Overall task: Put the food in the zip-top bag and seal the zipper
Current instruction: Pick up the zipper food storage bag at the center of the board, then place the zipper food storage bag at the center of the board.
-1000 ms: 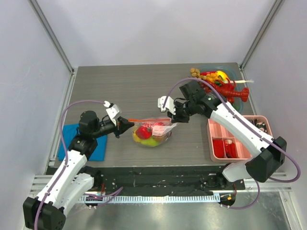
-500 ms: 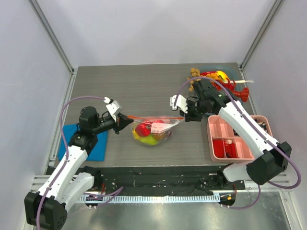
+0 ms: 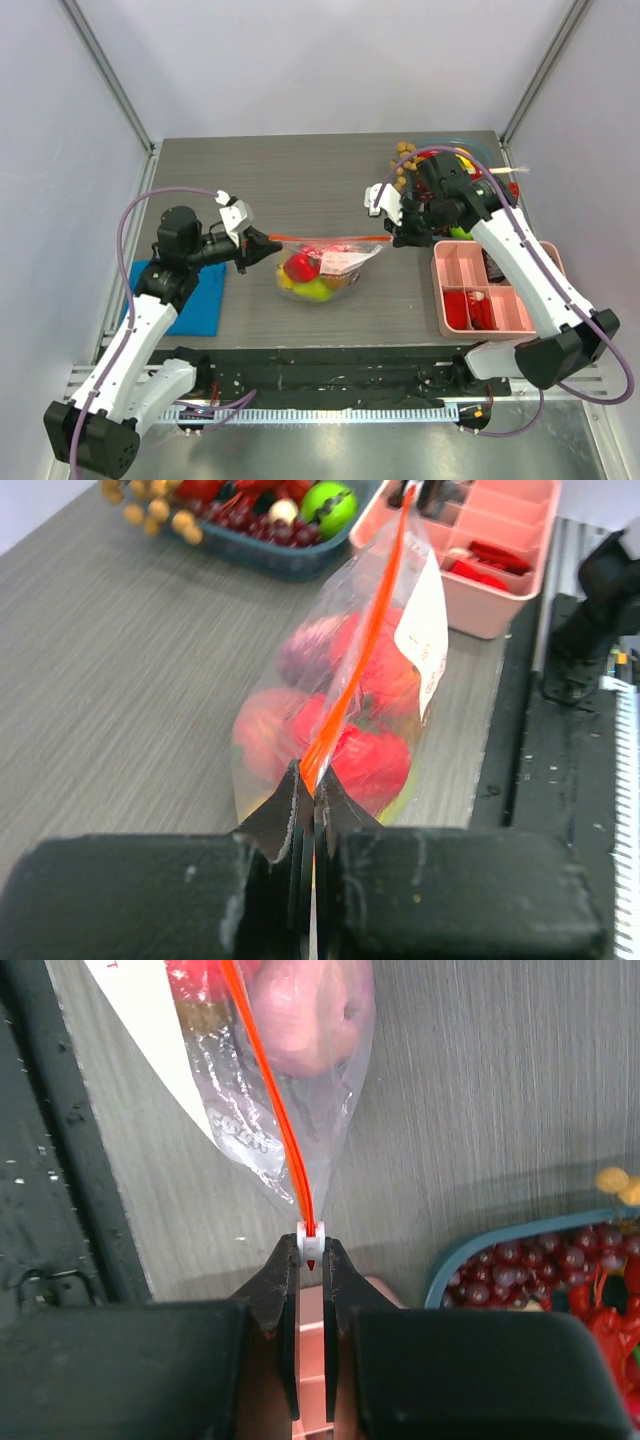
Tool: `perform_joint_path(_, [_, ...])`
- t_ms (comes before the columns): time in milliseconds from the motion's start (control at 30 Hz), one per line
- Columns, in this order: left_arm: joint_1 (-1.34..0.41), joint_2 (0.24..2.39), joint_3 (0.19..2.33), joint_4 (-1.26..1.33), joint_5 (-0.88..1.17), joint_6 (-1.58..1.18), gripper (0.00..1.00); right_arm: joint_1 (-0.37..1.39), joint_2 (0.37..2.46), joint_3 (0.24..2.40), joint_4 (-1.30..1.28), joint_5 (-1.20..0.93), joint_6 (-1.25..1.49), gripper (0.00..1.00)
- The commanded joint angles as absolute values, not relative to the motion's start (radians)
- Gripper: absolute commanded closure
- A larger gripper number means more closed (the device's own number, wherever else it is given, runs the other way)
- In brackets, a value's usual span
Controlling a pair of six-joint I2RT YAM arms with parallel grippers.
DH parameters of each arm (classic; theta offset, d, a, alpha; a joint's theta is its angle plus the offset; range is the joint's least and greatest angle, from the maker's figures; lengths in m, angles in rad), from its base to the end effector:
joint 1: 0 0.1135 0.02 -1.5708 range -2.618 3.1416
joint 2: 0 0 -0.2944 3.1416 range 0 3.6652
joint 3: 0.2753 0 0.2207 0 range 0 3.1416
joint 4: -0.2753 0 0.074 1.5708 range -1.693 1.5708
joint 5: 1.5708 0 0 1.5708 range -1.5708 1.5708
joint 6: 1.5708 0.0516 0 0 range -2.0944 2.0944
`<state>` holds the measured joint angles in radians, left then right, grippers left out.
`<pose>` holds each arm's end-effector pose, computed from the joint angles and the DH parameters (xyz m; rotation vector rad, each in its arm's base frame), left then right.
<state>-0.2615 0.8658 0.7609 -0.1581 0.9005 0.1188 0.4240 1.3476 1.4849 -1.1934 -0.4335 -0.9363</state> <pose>0.1336 -0.0776 0.3476 0.9464 1.5614 -0.9190 0.1884 0.1088 0.3839 -1.6954 1.8641 0.3681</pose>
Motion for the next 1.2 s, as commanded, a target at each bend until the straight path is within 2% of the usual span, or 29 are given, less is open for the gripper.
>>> perform_joint_path(0, [-0.29,0.809,0.87,-0.27,0.973,0.141,1.0,0.423,1.256,1.563,-1.333,-0.428,-0.851,0.99])
perform_joint_path(233, [-0.328,0.68,0.874,-0.498,0.991,0.124,1.0,0.512,1.131,1.545,-1.492,-0.443,-0.727,0.99])
perform_joint_path(433, [-0.33,0.699,0.79,-0.509,0.91,0.081,1.0,0.598,1.123,1.398,-1.373,-0.431,-0.561,0.99])
perform_joint_path(567, [-0.331,0.845,0.761,-0.434,0.758,0.02,1.0,0.594,1.234,1.321,-1.2,-0.252,-0.598,0.99])
perform_joint_path(700, [-0.33,1.029,0.768,-0.397,0.683,-0.038,1.0,0.531,1.406,1.363,-1.071,-0.219,-0.646,0.99])
perform_joint_path(900, [-0.316,1.172,0.775,-0.27,0.58,-0.093,0.99,0.453,1.614,1.514,-1.016,-0.261,-0.667,0.98])
perform_joint_path(1000, [-0.308,1.195,0.801,-0.247,0.557,-0.097,0.79,0.451,1.654,1.535,-1.016,-0.282,-0.64,0.87])
perform_joint_path(1100, [-0.29,1.184,0.833,-0.279,0.569,-0.106,0.62,0.443,1.638,1.532,-1.014,-0.294,-0.595,0.66])
perform_joint_path(1133, [-0.282,1.164,0.842,-0.285,0.571,-0.112,0.49,0.439,1.629,1.534,-1.014,-0.301,-0.577,0.54])
perform_joint_path(1167, [-0.278,1.149,0.848,-0.31,0.58,-0.117,0.42,0.434,1.606,1.535,-1.012,-0.313,-0.559,0.48])
